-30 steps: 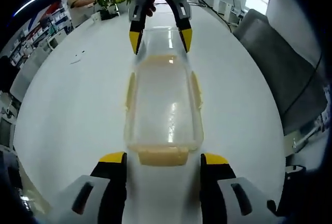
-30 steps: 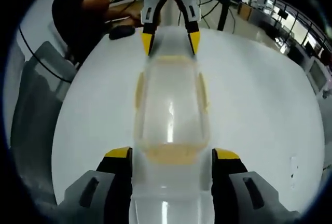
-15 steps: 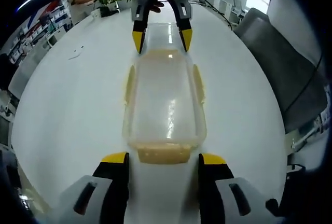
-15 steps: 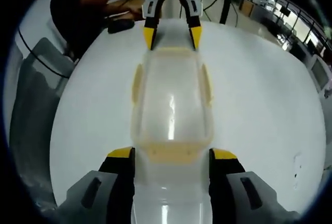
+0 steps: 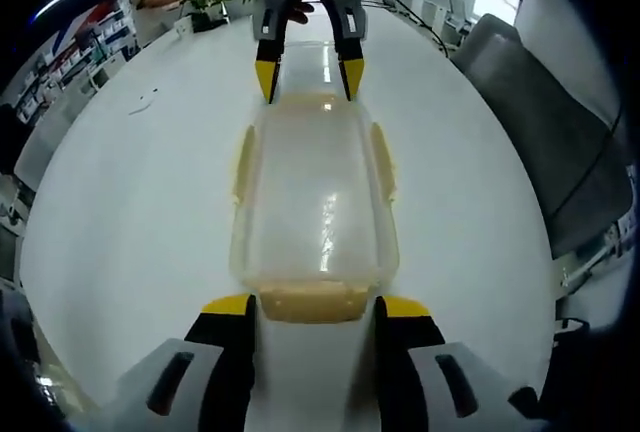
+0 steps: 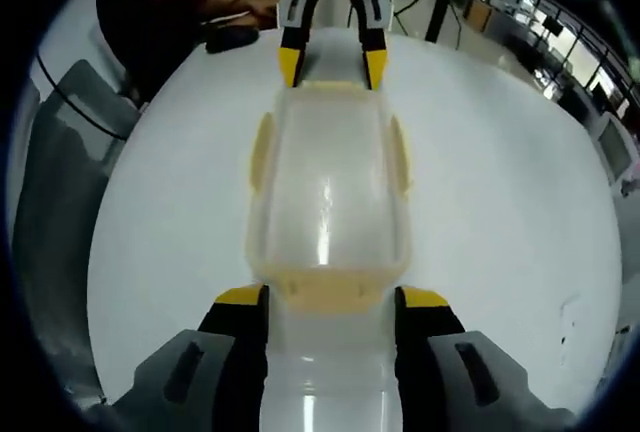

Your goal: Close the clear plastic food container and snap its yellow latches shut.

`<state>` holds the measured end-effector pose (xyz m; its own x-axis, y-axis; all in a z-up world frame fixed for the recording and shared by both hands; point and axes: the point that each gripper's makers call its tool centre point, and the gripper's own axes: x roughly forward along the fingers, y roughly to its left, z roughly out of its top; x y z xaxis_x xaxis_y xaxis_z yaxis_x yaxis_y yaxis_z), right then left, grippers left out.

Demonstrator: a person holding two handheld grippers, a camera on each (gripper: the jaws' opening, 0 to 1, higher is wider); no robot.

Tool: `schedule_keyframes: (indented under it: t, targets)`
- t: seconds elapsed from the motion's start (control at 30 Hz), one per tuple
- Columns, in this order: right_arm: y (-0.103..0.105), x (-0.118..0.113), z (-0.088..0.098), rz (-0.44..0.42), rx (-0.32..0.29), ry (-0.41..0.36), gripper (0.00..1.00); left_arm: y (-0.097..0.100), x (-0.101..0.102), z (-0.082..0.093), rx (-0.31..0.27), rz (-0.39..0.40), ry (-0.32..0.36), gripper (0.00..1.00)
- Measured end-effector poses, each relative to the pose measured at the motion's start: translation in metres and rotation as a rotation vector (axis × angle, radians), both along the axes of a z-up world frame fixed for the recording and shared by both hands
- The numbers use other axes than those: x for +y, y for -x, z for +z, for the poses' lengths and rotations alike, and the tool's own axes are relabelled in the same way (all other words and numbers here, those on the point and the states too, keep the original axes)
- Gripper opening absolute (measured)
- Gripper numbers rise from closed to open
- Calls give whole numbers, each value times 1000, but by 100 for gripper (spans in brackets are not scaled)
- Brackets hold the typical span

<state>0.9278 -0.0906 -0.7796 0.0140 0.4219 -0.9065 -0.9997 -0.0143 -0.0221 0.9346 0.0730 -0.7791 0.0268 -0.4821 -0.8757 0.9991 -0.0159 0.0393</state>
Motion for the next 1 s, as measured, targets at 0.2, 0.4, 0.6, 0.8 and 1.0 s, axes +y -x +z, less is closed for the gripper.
schedule_keyframes:
  t: [0.2, 0.4, 0.6, 0.8, 1.0]
  targets:
    - [-1, 3, -1, 18, -17, 24, 44, -1, 0, 0, 4, -1, -2, 39]
    - [-6, 2, -4, 20, -23, 43, 42, -1, -1, 0, 9, 0, -2, 36]
    - [-5, 0, -4, 19, -24, 52, 40, -2, -2, 0, 8, 0, -1, 34]
    - [-3, 0, -5, 33, -23, 57, 37, -2, -2, -1, 5, -1, -1, 34]
    - [-3, 0, -5, 27, -16, 53, 37, -2, -2, -1, 5, 1, -2, 34]
